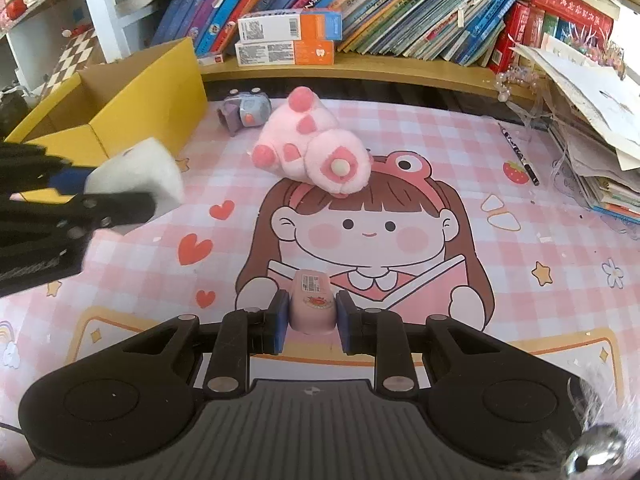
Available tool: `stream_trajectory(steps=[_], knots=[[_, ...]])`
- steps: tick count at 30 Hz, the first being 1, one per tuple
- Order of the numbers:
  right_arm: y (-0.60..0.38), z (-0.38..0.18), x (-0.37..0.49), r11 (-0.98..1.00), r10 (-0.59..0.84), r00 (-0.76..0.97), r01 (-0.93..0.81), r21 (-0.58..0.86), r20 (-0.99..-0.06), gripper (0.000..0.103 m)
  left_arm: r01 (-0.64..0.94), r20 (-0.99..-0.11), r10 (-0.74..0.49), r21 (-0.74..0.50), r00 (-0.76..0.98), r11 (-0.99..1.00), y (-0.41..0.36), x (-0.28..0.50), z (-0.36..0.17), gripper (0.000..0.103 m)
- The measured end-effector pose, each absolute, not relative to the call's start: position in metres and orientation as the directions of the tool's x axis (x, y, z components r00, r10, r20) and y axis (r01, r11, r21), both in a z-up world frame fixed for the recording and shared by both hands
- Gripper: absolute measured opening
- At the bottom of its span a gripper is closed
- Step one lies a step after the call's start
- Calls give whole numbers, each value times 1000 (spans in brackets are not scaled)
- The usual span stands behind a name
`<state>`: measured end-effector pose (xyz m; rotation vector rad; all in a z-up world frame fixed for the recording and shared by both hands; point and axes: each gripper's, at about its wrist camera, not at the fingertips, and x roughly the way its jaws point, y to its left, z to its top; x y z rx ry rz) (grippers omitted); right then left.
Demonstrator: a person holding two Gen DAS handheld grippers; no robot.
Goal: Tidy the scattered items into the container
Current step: 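Carry the eraser and pink tube with both grippers over the yellow box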
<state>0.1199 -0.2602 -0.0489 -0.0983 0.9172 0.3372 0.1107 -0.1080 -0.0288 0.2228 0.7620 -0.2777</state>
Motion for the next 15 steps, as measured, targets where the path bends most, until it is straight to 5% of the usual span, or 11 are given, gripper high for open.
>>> stream_trajectory(steps=[15], knots=[[-246,-22,90,930,265,591,-364,42,-762,23,245,-677,-153,41,720,969,-73,65,-12,26]])
